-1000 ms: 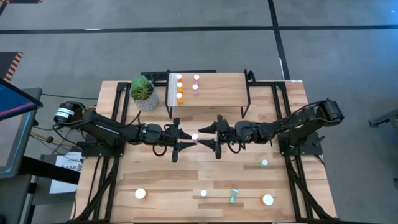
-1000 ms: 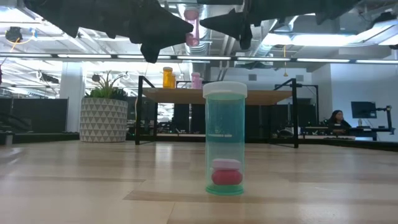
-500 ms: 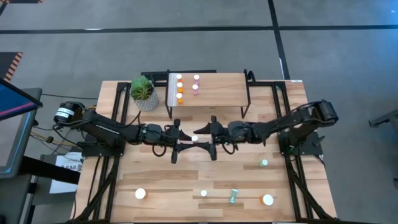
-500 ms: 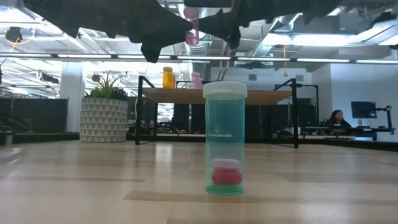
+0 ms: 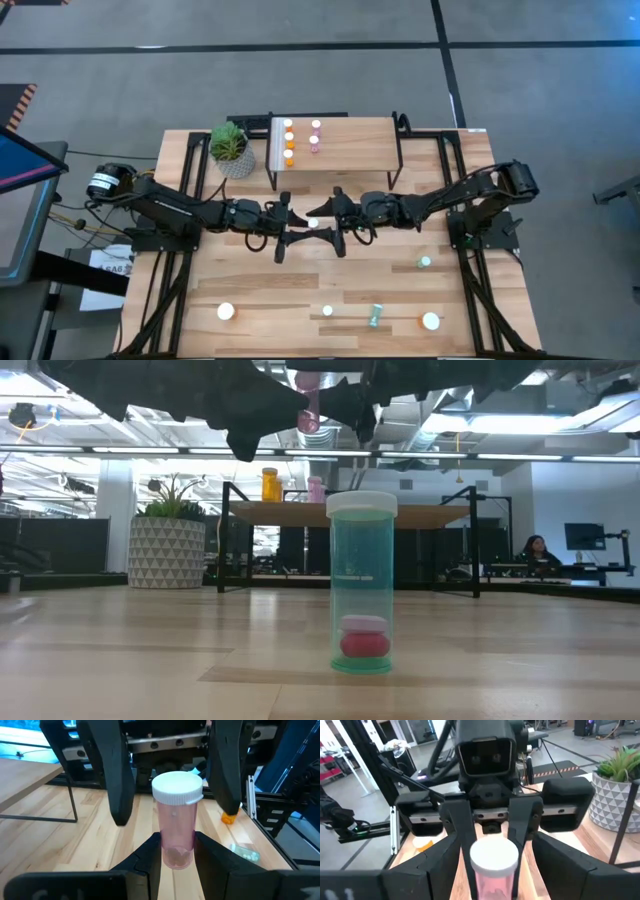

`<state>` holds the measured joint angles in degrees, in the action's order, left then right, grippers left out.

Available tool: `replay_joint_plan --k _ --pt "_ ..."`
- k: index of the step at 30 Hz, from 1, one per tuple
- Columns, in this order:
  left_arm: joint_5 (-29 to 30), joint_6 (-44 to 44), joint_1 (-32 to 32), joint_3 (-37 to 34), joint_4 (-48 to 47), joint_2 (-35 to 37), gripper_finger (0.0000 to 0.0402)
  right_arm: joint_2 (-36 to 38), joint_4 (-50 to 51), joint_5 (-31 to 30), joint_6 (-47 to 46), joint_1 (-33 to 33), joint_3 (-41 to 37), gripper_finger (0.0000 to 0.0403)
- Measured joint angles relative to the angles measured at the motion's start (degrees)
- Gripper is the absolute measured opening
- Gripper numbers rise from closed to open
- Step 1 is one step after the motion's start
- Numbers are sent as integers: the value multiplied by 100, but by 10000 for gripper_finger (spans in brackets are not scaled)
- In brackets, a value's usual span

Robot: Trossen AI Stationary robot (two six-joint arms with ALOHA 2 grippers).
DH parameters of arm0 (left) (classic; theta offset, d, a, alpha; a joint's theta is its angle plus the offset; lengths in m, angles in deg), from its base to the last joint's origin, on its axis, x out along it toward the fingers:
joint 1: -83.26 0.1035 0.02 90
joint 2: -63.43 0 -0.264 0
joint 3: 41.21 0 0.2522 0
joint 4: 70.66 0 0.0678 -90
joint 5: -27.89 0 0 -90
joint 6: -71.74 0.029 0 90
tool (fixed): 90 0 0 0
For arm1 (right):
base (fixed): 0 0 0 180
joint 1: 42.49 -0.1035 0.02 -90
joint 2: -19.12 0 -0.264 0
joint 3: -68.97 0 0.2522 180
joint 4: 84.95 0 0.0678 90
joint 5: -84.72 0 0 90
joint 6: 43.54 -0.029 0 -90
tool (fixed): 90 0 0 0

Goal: Pick and place medicine bottles onto shelf by color
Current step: Put the pink pill bottle on the shelf aligned with the other pink pill bottles

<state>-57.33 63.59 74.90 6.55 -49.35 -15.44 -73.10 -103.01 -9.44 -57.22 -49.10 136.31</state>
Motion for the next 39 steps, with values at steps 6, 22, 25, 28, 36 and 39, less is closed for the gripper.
replay_joint_plan --k 6,22,25,28,36,39 --pt "0 1 0 0 -4 0 89 0 20 4 -37 -2 0 269" --pt "7 -1 0 0 -4 0 89 0 18 15 -111 -2 -7 183" --pt "14 -1 0 -2 -7 0 89 0 19 20 -131 -2 -7 163" --pt "15 -1 0 -2 -9 0 89 0 18 20 -131 -4 -7 146" --pt "69 -16 -2 -2 -7 0 92 0 18 20 -131 -4 -9 133" --pt "154 -76 -2 -2 -6 0 107 0 14 20 -137 1 -9 139"
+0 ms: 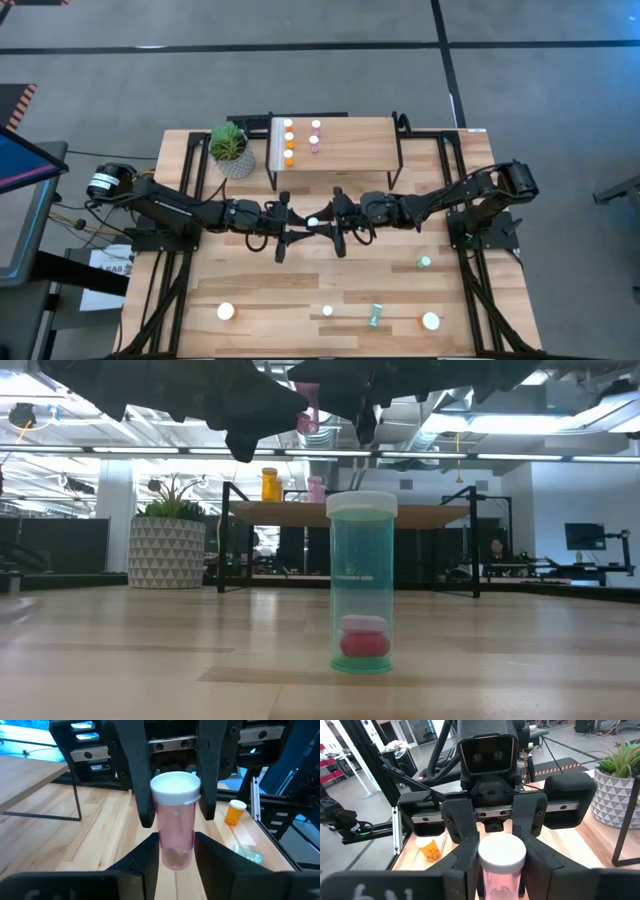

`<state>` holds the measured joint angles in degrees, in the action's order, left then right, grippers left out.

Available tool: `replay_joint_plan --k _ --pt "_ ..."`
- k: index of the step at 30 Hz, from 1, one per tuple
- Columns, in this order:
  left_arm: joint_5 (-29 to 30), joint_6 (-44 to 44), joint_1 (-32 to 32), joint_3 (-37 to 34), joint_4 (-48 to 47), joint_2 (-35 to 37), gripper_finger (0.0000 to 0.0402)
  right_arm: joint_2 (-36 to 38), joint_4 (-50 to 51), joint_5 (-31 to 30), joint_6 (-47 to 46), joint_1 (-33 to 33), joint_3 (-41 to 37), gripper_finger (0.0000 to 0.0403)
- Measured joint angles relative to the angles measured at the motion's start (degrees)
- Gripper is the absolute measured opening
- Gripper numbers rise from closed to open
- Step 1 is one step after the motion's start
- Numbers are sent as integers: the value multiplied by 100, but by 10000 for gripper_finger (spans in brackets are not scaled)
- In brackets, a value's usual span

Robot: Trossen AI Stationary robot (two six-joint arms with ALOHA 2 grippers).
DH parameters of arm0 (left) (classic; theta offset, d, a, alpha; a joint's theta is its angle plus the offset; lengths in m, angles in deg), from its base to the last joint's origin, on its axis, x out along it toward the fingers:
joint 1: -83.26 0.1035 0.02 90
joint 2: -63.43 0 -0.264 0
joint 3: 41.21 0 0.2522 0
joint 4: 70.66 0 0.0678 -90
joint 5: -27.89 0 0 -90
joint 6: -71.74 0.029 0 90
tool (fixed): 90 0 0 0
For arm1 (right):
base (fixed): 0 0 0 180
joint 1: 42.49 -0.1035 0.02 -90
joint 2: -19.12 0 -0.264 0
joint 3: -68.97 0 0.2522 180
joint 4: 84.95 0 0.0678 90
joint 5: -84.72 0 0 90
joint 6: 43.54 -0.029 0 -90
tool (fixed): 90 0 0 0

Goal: Pick and place medicine bottles onto shelf by color
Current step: Put the pink pill bottle on the shelf aligned with the other pink pill bottles

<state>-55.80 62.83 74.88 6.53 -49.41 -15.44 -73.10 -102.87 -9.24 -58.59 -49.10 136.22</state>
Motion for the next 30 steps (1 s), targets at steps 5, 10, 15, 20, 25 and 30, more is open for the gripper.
replay_joint_plan --k 5,10,15,20,25,30 --pt "21 3 0 0 2 0 149 0 2 -4 -4 37 0 137" --pt "129 5 2 0 -175 26 184 0 2 -12 9 97 0 134" --pt "500 7 4 0 -607 204 202 0 2 -22 15 193 0 137" --pt "830 24 6 0 -1085 524 209 0 2 -22 38 303 0 136" --pt "1099 92 7 0 -1503 857 209 0 2 -24 53 455 0 136" --pt "1110 145 7 0 -1686 1069 209 0 2 -22 59 613 0 139"
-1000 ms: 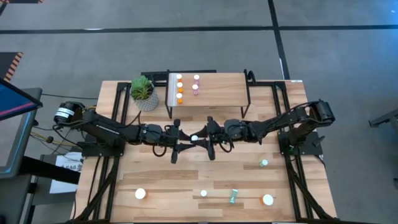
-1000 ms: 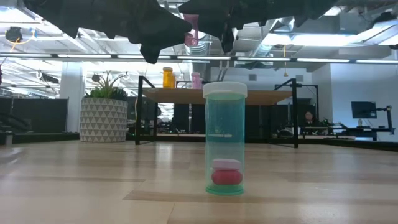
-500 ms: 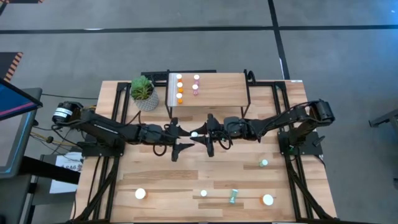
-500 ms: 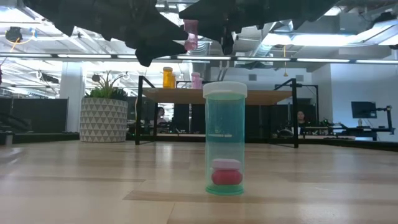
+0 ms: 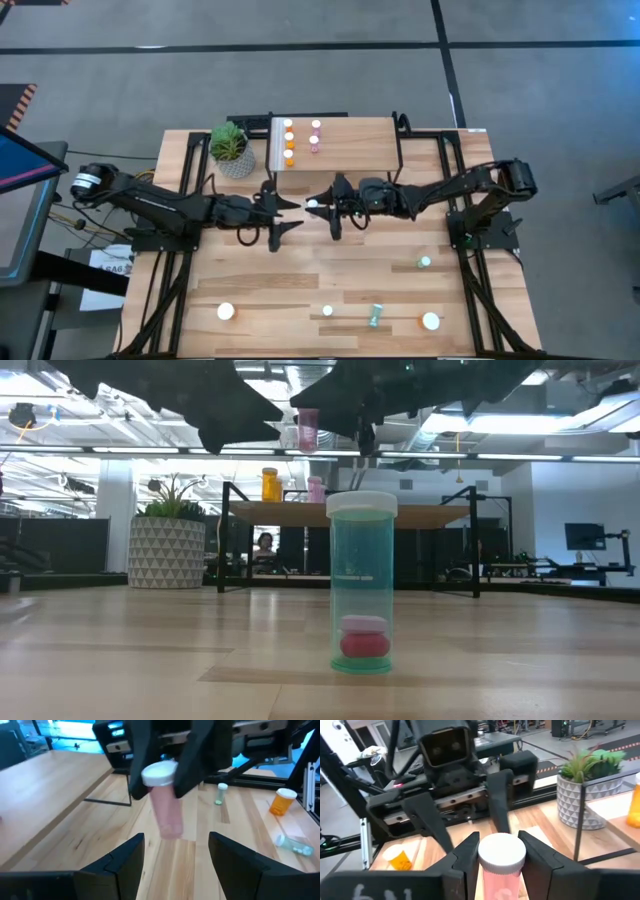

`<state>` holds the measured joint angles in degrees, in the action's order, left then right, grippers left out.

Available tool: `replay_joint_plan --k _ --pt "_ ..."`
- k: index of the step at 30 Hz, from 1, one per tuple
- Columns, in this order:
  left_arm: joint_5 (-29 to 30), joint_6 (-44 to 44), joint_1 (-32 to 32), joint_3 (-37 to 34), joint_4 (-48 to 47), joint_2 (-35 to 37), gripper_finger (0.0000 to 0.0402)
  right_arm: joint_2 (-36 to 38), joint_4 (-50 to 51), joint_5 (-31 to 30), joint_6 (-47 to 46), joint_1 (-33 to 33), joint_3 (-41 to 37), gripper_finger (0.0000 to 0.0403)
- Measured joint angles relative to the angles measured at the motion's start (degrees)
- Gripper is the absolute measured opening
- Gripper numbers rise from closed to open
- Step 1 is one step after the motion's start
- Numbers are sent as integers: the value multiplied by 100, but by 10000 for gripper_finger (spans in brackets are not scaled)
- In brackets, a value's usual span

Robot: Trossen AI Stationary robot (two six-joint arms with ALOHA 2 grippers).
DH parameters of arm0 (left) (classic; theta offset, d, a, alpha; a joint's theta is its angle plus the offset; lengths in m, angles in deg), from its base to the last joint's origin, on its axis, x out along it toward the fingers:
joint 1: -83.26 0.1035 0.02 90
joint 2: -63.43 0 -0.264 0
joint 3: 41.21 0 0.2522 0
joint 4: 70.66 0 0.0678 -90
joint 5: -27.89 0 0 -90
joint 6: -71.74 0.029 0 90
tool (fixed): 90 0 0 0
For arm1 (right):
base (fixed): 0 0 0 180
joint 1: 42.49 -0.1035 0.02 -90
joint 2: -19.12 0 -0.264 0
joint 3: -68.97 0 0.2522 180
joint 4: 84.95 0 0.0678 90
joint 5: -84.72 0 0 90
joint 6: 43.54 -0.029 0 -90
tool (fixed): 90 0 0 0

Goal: Pick and place medicine bottles onto shelf by color
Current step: Put the pink pill bottle on the shelf aligned with the other pink pill bottles

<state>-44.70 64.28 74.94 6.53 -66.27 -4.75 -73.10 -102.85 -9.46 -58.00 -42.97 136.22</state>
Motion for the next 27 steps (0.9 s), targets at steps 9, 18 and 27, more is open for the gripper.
replay_joint_plan --k 9,18,27 --pt "0 97 0 0 -63 79 209 0 -2 4 98 313 0 140" --pt "77 126 -85 -46 -74 76 208 0 -2 18 153 573 -2 140" --pt "395 236 -371 -46 -66 188 208 0 -9 28 276 744 -2 140"
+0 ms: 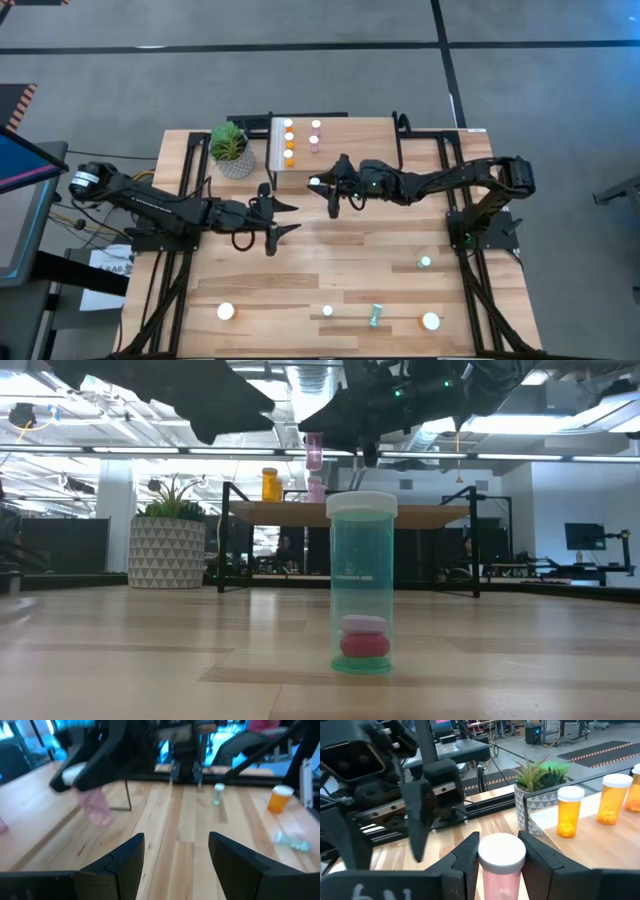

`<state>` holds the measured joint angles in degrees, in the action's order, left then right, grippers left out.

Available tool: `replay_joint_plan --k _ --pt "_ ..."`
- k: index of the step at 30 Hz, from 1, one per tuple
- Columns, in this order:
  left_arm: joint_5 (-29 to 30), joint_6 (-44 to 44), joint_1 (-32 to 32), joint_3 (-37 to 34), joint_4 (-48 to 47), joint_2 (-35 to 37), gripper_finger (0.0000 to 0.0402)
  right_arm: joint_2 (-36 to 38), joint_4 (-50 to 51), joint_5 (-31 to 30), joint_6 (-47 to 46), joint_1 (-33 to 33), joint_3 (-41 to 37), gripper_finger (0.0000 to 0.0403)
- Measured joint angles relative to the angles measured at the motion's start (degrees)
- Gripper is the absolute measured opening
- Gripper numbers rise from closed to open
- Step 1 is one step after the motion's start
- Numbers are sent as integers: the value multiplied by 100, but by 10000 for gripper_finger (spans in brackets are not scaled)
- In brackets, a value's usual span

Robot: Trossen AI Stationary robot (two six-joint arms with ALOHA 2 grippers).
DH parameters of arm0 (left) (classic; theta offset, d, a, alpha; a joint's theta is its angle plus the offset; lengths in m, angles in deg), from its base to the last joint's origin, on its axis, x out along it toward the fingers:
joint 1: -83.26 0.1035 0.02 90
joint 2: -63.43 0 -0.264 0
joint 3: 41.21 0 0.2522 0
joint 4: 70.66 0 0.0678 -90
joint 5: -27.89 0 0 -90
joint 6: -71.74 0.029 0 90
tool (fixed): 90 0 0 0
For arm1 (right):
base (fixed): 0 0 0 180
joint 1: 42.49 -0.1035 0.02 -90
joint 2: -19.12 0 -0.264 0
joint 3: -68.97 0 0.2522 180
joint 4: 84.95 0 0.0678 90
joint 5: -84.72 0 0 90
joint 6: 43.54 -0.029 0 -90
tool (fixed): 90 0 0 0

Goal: Pick and place medicine bottles onto shelf by color
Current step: Put the pink pill bottle on the shelf aligned with the other pink pill bottles

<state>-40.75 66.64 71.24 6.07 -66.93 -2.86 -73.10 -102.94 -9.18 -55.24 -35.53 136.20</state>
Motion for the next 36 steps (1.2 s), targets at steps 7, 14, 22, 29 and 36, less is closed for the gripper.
replay_joint_plan --k 7,14,22,29,36 --pt "245 35 -263 2 28 37 208 20 -20 4 32 74 0 140" --pt "535 16 -566 2 -6 32 208 20 77 11 160 136 148 140" --pt "1009 57 -919 2 12 32 208 20 608 9 464 193 532 141" --pt "1086 237 -1073 -96 47 422 208 20 578 2 620 446 538 141" --pt "1074 355 -924 -1457 1892 1240 208 4 558 -25 622 858 538 141"
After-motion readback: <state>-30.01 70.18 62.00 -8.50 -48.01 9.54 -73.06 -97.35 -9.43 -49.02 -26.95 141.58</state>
